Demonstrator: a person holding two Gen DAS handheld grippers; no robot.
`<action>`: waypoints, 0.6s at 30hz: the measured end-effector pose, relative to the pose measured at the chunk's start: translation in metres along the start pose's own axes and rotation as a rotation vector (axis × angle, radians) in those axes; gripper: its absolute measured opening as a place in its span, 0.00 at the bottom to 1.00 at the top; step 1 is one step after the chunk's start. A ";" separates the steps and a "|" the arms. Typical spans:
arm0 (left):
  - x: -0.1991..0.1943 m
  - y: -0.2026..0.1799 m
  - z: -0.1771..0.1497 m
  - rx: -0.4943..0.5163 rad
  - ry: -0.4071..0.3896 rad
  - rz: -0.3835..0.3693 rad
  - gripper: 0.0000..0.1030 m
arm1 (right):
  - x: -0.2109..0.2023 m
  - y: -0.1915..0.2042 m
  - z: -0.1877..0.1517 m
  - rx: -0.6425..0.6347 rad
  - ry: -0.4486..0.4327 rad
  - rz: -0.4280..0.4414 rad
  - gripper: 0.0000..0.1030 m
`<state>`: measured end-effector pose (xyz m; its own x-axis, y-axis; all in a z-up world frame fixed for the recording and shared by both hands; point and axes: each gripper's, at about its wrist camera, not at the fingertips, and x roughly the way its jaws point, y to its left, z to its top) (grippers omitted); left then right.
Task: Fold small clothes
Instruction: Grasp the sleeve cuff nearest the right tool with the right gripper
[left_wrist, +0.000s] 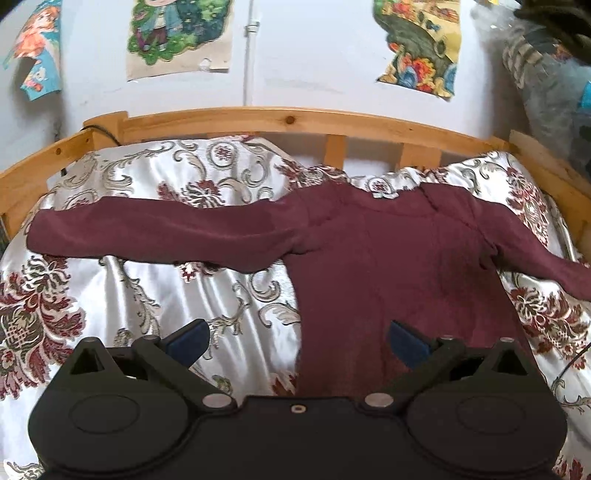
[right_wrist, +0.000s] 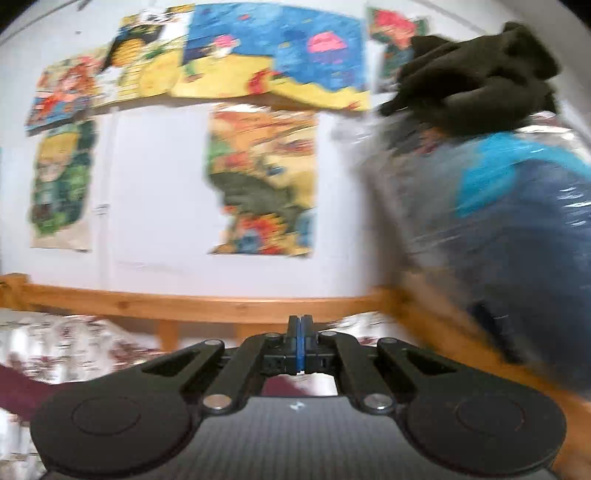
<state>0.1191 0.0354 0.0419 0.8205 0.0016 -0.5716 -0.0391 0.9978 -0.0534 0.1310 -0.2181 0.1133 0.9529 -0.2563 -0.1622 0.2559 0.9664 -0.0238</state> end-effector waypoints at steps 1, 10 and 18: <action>0.000 0.003 -0.001 -0.006 0.000 0.004 0.99 | 0.003 0.005 -0.003 0.006 0.014 0.013 0.01; 0.003 0.010 -0.006 -0.015 0.024 0.013 0.99 | 0.009 -0.047 -0.090 0.061 0.231 -0.123 0.42; 0.007 -0.010 -0.013 0.012 0.062 -0.019 0.99 | -0.012 -0.182 -0.153 0.199 0.395 -0.437 0.69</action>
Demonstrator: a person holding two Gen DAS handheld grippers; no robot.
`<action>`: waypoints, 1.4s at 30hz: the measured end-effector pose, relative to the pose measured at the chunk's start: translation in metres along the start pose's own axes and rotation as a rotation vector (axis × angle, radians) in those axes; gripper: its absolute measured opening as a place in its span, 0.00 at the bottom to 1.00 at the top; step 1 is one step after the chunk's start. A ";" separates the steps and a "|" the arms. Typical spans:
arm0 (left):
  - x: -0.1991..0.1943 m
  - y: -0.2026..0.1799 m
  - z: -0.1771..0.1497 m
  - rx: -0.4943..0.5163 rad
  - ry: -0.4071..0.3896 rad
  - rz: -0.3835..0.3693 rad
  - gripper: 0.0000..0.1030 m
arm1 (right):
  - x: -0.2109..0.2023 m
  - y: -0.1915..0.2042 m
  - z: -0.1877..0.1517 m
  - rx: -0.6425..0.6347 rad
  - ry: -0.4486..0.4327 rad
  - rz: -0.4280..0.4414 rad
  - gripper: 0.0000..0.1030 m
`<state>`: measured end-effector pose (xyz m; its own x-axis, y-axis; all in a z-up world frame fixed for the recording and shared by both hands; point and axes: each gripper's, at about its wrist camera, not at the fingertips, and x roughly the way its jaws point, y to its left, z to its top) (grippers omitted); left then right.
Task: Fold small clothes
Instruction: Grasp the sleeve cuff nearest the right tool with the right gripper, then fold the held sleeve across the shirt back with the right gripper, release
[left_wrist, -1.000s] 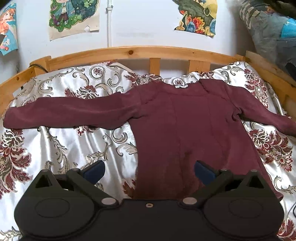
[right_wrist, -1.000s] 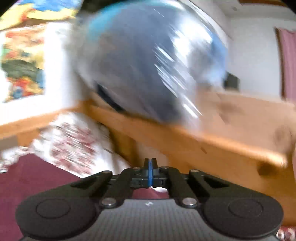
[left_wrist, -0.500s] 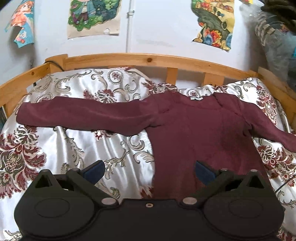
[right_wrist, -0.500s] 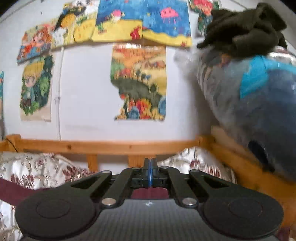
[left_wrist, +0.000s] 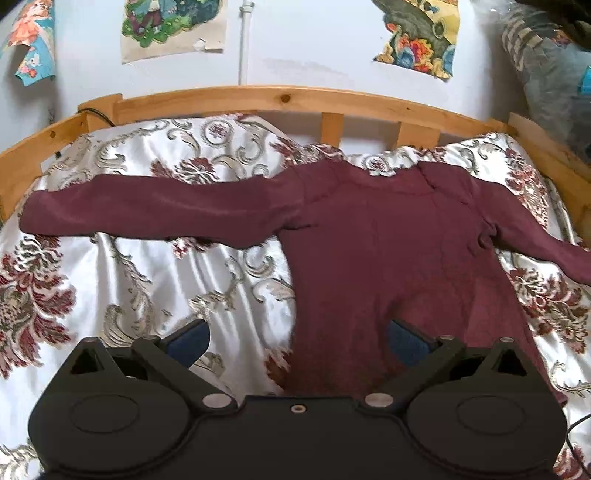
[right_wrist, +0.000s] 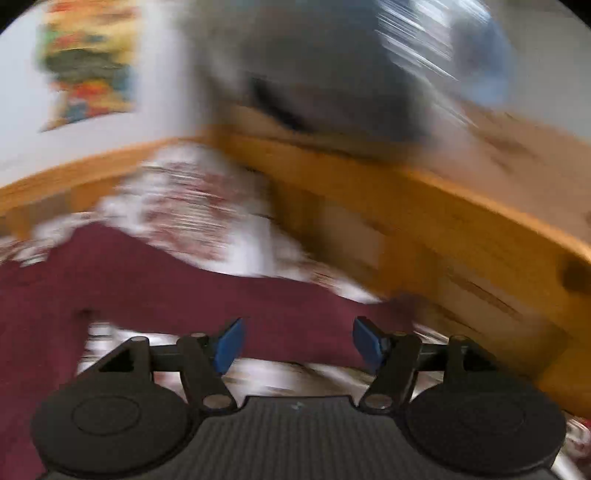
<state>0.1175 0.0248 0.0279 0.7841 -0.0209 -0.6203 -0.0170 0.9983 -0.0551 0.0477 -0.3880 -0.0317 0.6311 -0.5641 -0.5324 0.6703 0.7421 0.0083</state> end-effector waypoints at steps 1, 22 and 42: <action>-0.001 -0.003 -0.001 0.003 0.000 -0.007 0.99 | 0.007 -0.013 -0.002 0.035 0.017 -0.022 0.69; -0.011 0.009 -0.013 -0.027 0.014 -0.008 0.99 | 0.001 -0.015 0.026 -0.005 -0.064 -0.010 0.05; -0.017 0.041 -0.009 -0.083 -0.007 0.066 0.99 | -0.123 0.299 -0.045 -0.608 -0.159 0.772 0.05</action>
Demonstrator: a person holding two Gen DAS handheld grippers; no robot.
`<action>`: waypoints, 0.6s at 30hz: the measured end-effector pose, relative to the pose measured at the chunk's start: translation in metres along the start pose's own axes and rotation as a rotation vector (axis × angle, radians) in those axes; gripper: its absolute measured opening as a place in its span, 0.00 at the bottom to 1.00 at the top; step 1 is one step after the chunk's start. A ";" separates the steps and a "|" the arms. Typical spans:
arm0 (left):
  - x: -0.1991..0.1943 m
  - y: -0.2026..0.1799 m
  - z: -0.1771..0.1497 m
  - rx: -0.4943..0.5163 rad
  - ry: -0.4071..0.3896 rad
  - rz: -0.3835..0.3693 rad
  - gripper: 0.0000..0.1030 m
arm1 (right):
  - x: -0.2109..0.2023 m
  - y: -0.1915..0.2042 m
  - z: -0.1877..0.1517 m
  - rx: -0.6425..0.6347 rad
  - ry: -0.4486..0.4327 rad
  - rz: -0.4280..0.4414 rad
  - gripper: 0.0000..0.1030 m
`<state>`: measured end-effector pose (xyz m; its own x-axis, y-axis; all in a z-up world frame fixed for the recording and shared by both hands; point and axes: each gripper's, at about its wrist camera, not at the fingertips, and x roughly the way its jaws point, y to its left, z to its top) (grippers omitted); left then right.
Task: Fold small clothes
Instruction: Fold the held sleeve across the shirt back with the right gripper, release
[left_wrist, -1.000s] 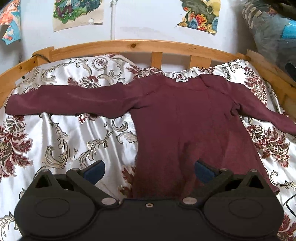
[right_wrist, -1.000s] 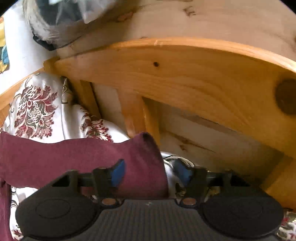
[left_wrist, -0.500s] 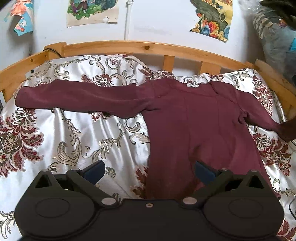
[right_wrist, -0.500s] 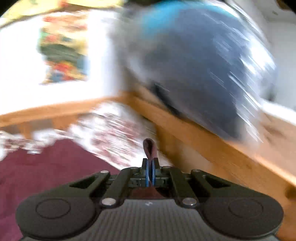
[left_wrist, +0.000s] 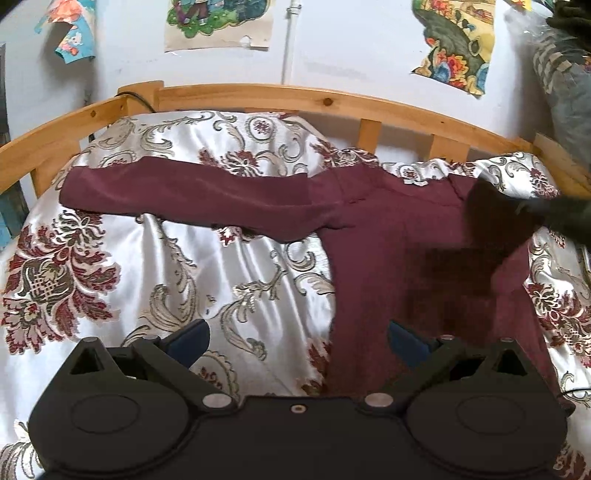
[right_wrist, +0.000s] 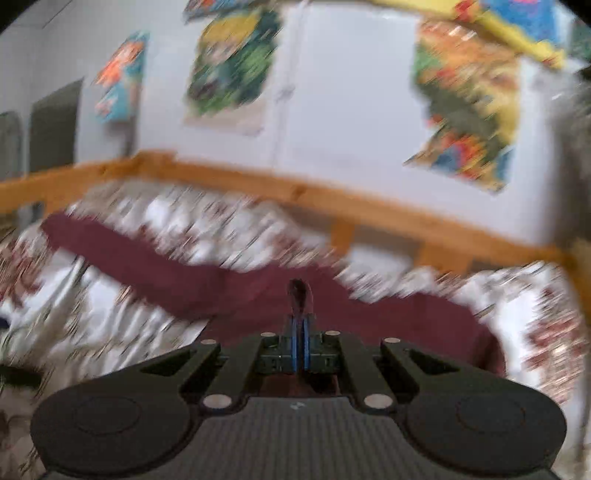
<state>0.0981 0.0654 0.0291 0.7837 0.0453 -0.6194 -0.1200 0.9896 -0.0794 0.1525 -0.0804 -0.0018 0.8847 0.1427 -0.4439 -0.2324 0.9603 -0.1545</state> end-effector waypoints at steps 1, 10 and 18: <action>0.000 0.001 0.000 -0.002 0.004 0.005 0.99 | 0.003 0.009 -0.007 0.000 0.023 0.016 0.05; 0.008 -0.002 0.001 0.002 0.016 0.014 0.99 | 0.019 0.019 -0.061 0.049 0.134 0.139 0.59; 0.023 -0.026 0.012 -0.005 -0.012 -0.051 0.99 | -0.026 -0.024 -0.085 0.089 0.114 0.045 0.79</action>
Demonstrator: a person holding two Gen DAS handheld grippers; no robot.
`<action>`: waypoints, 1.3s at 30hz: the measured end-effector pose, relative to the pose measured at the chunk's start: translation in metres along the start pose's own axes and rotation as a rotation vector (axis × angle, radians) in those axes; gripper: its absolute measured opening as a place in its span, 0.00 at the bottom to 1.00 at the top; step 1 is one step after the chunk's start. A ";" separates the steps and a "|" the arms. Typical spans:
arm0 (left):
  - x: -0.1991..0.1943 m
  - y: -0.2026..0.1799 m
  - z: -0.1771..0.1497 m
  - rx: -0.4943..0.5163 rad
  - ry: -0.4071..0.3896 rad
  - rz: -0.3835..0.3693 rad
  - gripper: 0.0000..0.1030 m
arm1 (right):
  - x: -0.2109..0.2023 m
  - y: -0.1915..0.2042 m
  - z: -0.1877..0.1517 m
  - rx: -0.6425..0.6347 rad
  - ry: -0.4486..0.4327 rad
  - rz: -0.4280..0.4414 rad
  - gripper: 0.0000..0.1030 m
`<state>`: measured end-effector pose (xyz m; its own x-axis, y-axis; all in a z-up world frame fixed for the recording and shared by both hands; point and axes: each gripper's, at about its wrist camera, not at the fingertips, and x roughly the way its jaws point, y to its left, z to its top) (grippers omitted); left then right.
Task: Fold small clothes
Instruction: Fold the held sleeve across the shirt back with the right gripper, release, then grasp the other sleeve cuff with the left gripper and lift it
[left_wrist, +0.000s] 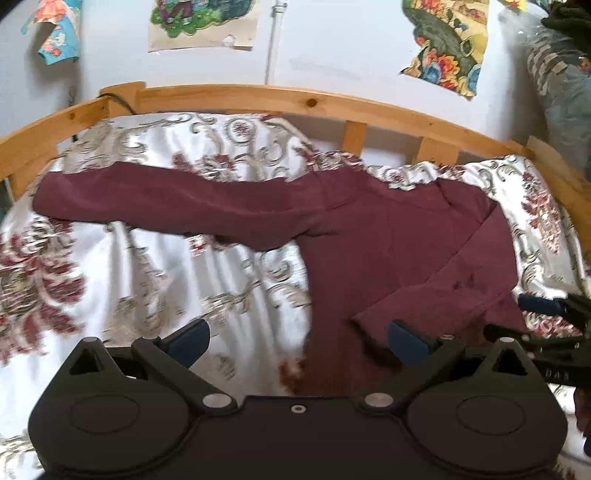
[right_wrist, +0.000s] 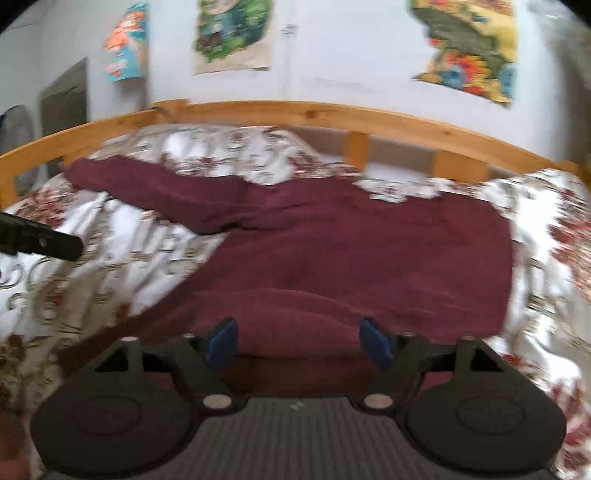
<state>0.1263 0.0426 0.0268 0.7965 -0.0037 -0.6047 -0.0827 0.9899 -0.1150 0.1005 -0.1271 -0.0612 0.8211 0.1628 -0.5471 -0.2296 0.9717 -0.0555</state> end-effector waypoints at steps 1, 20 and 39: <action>0.005 -0.005 0.002 -0.004 -0.006 -0.016 0.99 | -0.001 -0.010 -0.005 0.019 -0.012 -0.034 0.82; 0.124 -0.062 -0.034 0.101 0.178 0.099 0.99 | 0.077 -0.173 -0.026 0.360 -0.085 -0.325 0.66; 0.083 -0.007 -0.024 -0.036 0.115 0.120 0.99 | 0.083 -0.182 -0.032 0.367 -0.075 -0.342 0.10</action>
<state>0.1784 0.0323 -0.0416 0.7062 0.0962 -0.7014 -0.1959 0.9786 -0.0630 0.1938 -0.2959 -0.1230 0.8556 -0.1768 -0.4865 0.2469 0.9654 0.0834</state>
